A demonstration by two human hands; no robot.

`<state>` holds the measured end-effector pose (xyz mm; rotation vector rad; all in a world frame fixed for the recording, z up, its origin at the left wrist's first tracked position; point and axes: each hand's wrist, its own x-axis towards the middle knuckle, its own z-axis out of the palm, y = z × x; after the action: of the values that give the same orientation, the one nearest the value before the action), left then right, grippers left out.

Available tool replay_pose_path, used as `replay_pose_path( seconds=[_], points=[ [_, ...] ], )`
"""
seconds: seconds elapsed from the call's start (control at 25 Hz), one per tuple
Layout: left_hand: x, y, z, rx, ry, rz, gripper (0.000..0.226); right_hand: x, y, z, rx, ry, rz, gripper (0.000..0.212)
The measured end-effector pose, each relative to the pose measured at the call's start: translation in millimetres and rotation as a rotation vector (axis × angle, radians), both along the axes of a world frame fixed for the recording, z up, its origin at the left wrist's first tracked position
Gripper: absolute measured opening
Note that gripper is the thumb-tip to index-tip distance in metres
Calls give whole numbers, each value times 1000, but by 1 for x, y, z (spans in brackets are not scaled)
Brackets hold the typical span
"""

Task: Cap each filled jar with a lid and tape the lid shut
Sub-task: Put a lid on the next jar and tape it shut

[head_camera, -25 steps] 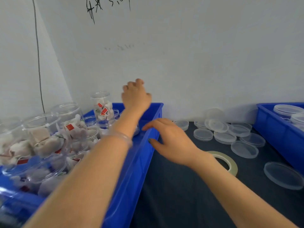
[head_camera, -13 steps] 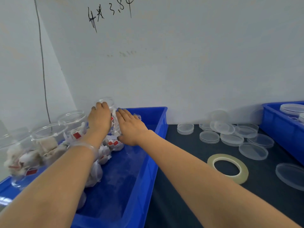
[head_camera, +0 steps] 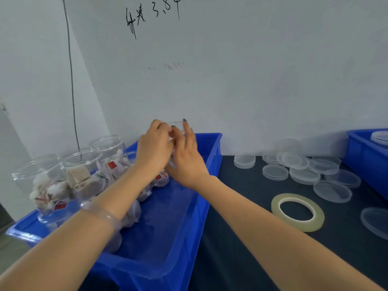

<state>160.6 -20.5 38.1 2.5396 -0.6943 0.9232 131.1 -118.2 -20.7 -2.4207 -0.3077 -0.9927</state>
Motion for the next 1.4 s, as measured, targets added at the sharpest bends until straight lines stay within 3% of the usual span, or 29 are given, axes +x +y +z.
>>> replay_pose_path(
  seconds=[0.08, 0.16, 0.28, 0.52, 0.64, 0.76, 0.88, 0.96, 1.08, 1.2, 1.28, 1.4],
  points=[
    [-28, -23, 7, 11, 10, -78, 20, -17, -24, -7, 39, -195, -80, 69],
    [-60, -47, 10, 35, 15, -191, 13, -43, -53, -17, 228, -297, -80, 74],
    [-101, -74, 0, 147, 88, -312, 8, -95, -93, -42, 515, -96, -99, 95],
    [-123, -105, -27, 425, 297, -424, 30, -162, -124, -122, 633, 30, -26, 97],
    [-98, -130, -30, 498, 363, -403, 24, -157, -130, -130, 613, 67, -15, 98],
    [-59, -159, -49, 456, 486, -380, 19, -153, -143, -132, 561, 105, 32, 101],
    [-19, -188, -71, 306, 861, -440, 19, -152, -154, -134, 540, 123, 58, 104],
    [-3, -198, -87, 264, 968, -533, 38, -153, -159, -133, 530, 132, 54, 104],
    [9, -216, -120, 184, 923, -593, 63, -156, -169, -132, 516, 107, 24, 103],
    [5, -236, -146, 406, 768, -581, 73, -157, -183, -131, 535, 74, 6, 104],
    [-4, -243, -160, 409, 679, -617, 60, -157, -190, -130, 551, 85, 12, 105],
    [-15, -245, -172, 253, 608, -595, 29, -154, -197, -132, 592, 112, 19, 109]
  ],
)
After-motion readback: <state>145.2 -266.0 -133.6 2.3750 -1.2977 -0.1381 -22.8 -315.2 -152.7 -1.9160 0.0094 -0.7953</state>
